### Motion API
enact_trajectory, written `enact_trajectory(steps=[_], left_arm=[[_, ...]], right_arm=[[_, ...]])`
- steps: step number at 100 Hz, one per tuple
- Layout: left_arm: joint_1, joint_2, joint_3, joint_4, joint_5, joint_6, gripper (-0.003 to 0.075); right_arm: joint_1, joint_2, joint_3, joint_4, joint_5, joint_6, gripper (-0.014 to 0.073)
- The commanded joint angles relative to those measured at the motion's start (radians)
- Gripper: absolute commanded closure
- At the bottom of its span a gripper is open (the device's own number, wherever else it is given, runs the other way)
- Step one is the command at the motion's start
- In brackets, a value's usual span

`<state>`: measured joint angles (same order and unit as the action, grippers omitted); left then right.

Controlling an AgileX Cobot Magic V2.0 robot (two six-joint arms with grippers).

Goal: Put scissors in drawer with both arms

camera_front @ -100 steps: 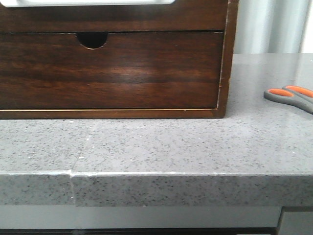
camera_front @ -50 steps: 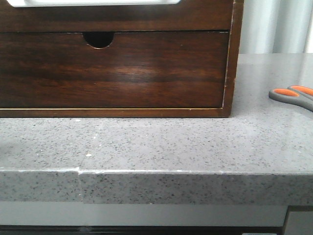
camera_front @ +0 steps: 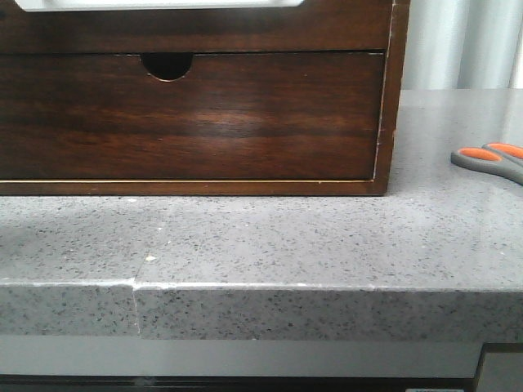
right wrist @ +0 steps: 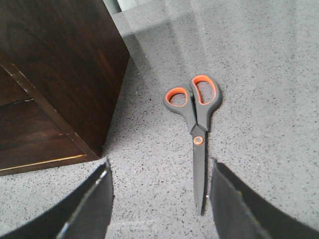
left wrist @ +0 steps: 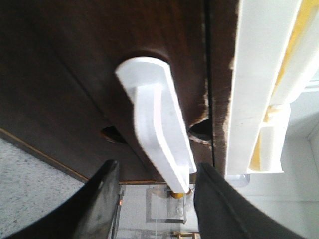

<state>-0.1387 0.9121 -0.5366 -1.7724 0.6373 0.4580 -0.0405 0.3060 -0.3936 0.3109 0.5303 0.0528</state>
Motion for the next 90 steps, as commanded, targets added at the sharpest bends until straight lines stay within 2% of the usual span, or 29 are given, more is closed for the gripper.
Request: enact_trajectory(steps=[1,52,74,90], left_arm=[[-0.014,0.026,-0.069,-0.083,0.040,0.008,0.0405],[-0.016,0.231,-0.159,-0.083,0.110,-0.014,0.0405],[-0.104,0.281,-0.159,-0.083,0.098,-0.014,0.0405],[-0.112,0.282,-0.175,-0.083,0.061,-0.014,0.0405]], right_arm=[[0.001,0.018,-0.035,0.017,-0.071,-0.009,0.0211],[0.001,0.018,-0.026,0.028,-0.050,-0.009,0.0211],[0.001,0.018,-0.026,0.031,-0.032,0.003,0.0211],[0.001,0.018,-0.026,0.033,-0.029,0.005,0.0211]])
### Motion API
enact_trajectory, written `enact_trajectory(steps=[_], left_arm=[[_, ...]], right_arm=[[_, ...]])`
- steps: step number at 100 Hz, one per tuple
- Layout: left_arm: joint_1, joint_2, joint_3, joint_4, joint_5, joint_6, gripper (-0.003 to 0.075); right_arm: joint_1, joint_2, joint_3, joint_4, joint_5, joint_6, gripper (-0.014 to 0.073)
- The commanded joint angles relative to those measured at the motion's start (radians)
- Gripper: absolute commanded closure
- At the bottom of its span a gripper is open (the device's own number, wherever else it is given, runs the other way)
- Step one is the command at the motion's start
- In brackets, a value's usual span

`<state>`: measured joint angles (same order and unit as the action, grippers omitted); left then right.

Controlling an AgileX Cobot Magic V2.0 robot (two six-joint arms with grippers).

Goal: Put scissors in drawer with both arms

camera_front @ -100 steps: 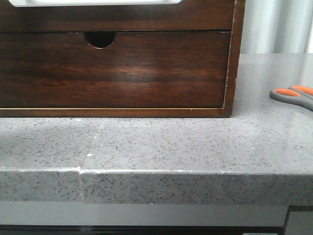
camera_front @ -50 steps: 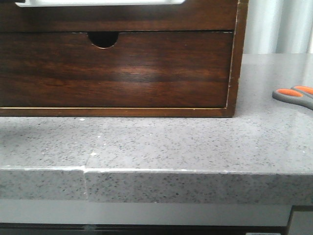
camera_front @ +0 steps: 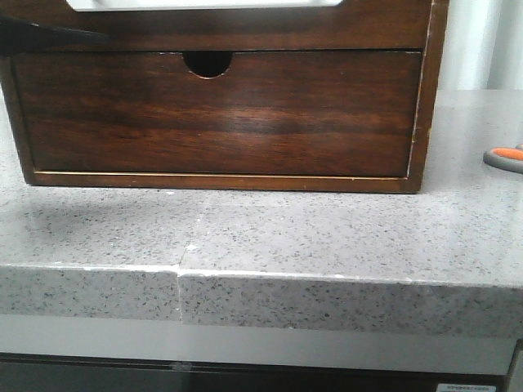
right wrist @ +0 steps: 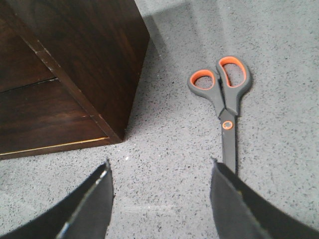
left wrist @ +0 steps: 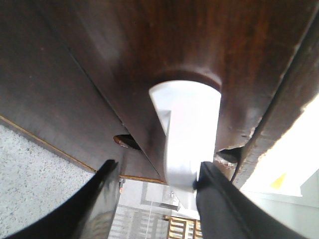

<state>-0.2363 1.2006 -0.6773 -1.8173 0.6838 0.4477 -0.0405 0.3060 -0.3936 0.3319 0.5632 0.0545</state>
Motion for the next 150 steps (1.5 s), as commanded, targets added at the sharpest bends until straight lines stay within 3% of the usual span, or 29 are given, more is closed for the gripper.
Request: enact_trajectory(steps=[1,46,53,76,128,150], left_arm=[[-0.015,-0.006,-0.036,-0.038,0.014,-0.004,0.0405],[-0.015,-0.006,-0.123,-0.024,0.003,-0.004,0.0412],[-0.015,-0.006,-0.123,-0.007,0.014,-0.004,0.0461],[-0.022,-0.006,-0.123,0.091,0.054,-0.004,0.0738],[-0.051,-0.050,-0.121,0.128,0.084,-0.004,0.0740],[-0.051,-0.143,-0.037,0.117,0.092,-0.006,0.0740]], right_arm=[[0.001,0.018,-0.026,0.012,-0.062,0.003,0.0211],[0.001,0.018,-0.026,0.012,-0.030,0.003,0.0211],[0.001,0.018,-0.026,0.012,-0.024,0.003,0.0211],[0.001,0.018,-0.026,0.012,-0.020,0.003,0.0211],[0.001,0.018,-0.026,0.014,-0.002,0.006,0.0211],[0.001,0.018,-0.026,0.014,-0.002,0.015,0.0211]])
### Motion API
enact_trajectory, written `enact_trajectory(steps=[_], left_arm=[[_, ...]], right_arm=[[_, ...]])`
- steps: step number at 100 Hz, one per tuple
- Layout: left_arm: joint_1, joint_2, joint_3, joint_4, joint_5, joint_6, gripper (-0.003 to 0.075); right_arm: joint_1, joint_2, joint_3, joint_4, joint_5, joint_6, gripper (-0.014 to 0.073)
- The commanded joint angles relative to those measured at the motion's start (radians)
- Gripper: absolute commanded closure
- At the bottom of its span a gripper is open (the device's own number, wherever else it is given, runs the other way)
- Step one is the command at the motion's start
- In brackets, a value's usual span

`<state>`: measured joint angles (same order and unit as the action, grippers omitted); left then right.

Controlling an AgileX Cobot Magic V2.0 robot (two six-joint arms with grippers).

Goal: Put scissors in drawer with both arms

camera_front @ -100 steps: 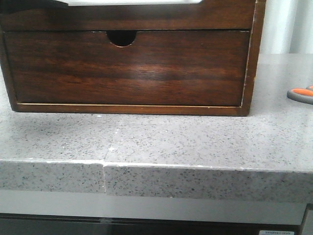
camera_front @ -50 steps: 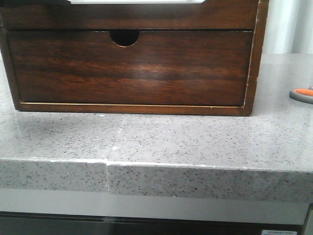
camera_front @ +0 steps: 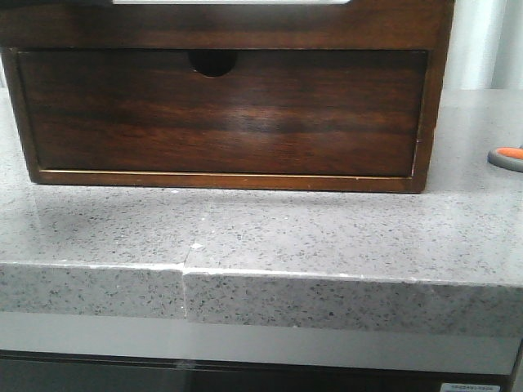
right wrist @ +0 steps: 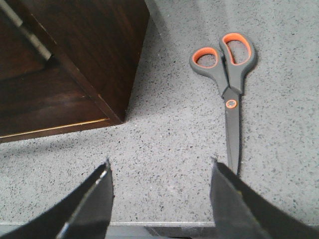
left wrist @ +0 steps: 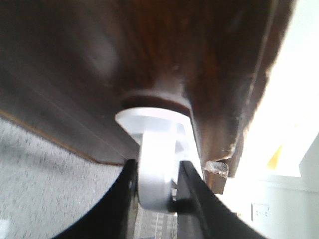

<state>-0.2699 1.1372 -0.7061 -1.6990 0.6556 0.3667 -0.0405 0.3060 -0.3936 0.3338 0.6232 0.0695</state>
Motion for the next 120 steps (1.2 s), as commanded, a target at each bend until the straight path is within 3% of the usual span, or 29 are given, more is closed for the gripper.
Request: enact_trajectory(steps=[1,60,120], left_arm=[[-0.017,-0.083,-0.001,-0.002,0.118,0.075,0.0740],[-0.017,-0.406,0.166,0.014,0.099,-0.055,0.0740],[-0.017,-0.416,0.166,0.081,0.138,-0.057,0.0738]], right_arm=[[0.001,0.018,-0.026,0.012,-0.062,0.000,0.0211],[0.001,0.018,-0.026,0.012,-0.062,0.000,0.0211],[0.001,0.018,-0.026,0.012,-0.062,0.000,0.0211]])
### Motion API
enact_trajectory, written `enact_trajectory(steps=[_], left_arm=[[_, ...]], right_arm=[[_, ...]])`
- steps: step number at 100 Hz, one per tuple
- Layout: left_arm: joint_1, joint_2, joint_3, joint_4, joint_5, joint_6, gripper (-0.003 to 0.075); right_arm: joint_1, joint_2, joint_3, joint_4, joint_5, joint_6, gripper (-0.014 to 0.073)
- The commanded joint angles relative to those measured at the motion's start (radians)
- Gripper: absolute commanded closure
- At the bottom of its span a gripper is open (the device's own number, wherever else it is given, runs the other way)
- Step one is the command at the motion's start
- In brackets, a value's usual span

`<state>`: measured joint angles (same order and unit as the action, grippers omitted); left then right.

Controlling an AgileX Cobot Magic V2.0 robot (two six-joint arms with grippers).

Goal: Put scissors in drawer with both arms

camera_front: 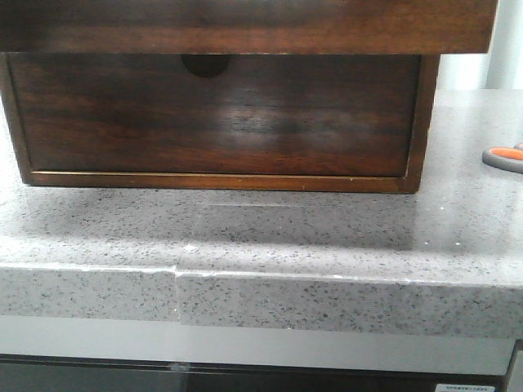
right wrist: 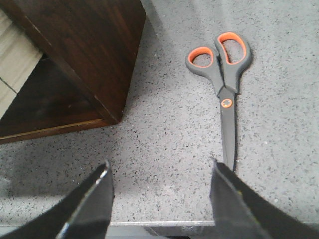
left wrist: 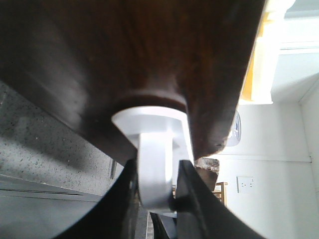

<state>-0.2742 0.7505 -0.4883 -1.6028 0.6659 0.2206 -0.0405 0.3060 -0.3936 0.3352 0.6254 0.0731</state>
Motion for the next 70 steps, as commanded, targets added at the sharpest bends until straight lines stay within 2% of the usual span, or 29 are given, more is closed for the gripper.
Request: enact_trajectory(steps=[1,11,31,40,52,70], left_arm=[[-0.013,-0.029,-0.052,-0.016,0.125,0.089,0.0738],[-0.013,-0.029,-0.052,-0.016,0.115,0.087,0.0699],[-0.013,-0.029,-0.052,-0.016,0.104,0.085,0.0383],[-0.013,-0.031,-0.052,-0.019,0.102,0.085,0.0288],[-0.013,-0.056,-0.052,-0.031,0.107,0.083,0.0230],[-0.013,-0.134,-0.052,-0.033,0.076,0.004,0.0225]], right_arm=[[0.001,0.018,-0.026,0.010,-0.064,-0.003,0.0211],[0.001,0.018,-0.026,0.010,-0.064,-0.003,0.0211],[0.001,0.018,-0.026,0.010,-0.064,-0.003,0.0211],[0.001,0.018,-0.026,0.010,-0.064,-0.003,0.0211],[0.001,0.018,-0.026,0.010,-0.064,-0.003,0.0211],[0.001,0.018,-0.026,0.010,-0.064,-0.003,0.0211]])
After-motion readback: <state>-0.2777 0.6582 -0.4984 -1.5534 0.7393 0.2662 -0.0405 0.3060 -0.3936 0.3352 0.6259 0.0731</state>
